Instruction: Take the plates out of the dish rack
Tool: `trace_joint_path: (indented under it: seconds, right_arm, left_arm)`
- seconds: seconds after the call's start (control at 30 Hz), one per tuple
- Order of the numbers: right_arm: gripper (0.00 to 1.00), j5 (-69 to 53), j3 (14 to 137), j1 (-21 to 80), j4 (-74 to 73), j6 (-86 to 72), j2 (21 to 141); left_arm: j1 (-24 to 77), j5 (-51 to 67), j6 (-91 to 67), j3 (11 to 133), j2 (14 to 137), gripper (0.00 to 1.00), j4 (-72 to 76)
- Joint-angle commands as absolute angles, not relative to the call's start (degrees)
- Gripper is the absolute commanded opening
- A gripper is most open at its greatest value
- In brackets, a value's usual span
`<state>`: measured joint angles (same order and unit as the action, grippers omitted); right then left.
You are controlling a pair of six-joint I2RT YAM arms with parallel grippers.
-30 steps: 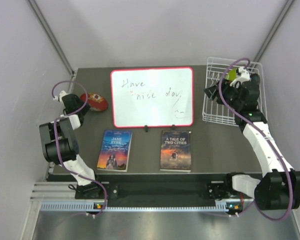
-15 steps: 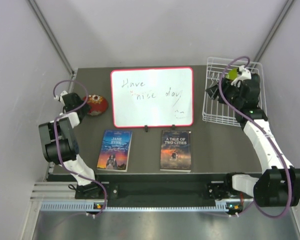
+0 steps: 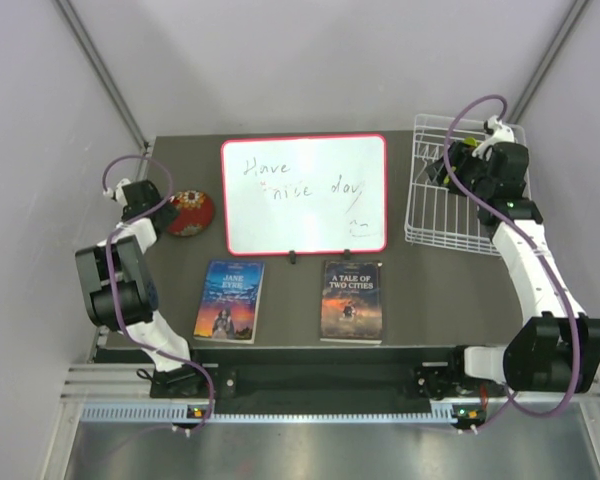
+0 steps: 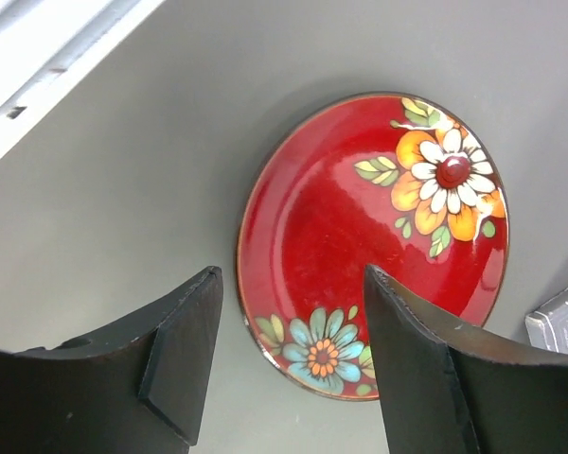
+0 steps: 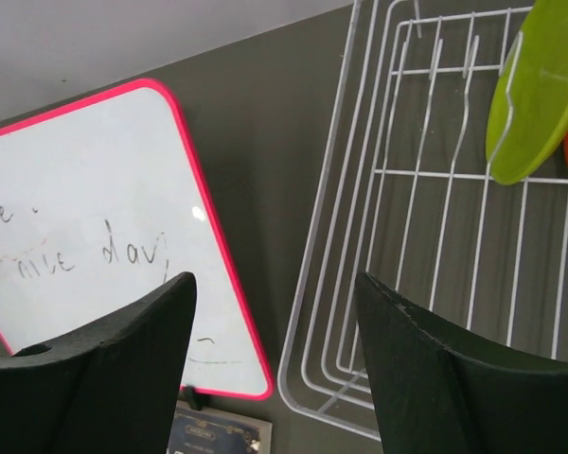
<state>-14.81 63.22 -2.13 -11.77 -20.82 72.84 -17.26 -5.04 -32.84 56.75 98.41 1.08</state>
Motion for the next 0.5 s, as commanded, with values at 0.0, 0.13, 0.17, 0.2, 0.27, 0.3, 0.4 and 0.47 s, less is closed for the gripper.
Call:
trace_joint_path:
  seconds: [0.0, 0.13, 0.17, 0.2, 0.27, 0.3, 0.4, 0.47]
  right_arm:
    - [0.69, -10.4, 66.4, -3.3, -13.0, -17.3, 73.8]
    - [0.74, -4.9, 66.9, -3.7, -13.7, -16.0, 74.8]
    - [0.75, -4.1, 67.1, -3.7, -13.8, -15.8, 75.0]
    - [0.77, -2.7, 67.3, -3.8, -13.8, -15.8, 75.2]
    - [0.78, -1.5, 68.1, -3.8, -13.8, -15.8, 76.4]
    - [0.78, -0.7, 68.5, -3.8, -14.0, -15.8, 77.0]
    - [0.78, 2.4, 69.5, -3.8, -13.9, -15.7, 78.7]
    - [0.78, 3.8, 69.9, -3.8, -13.6, -15.3, 79.9]
  left_arm:
    - [-17.4, -8.0, -32.2, 60.4, 93.7, 0.66, -2.9]
    - [-17.4, -3.6, -32.4, 59.9, 88.6, 0.66, -1.6]
    - [-17.5, -0.3, -32.9, 59.9, 87.5, 0.66, -1.1]
    - [-17.3, 3.7, -33.9, 59.9, 85.6, 0.66, -0.4]
    - [-17.0, 9.4, -35.7, 60.2, 84.2, 0.66, 2.8]
    - [-16.5, 13.6, -36.7, 60.5, 83.2, 0.65, 3.4]
    - [-13.7, 18.7, -37.9, 61.3, 81.4, 0.61, 5.4]
    - [-11.1, 20.2, -37.9, 62.3, 81.1, 0.62, 5.1]
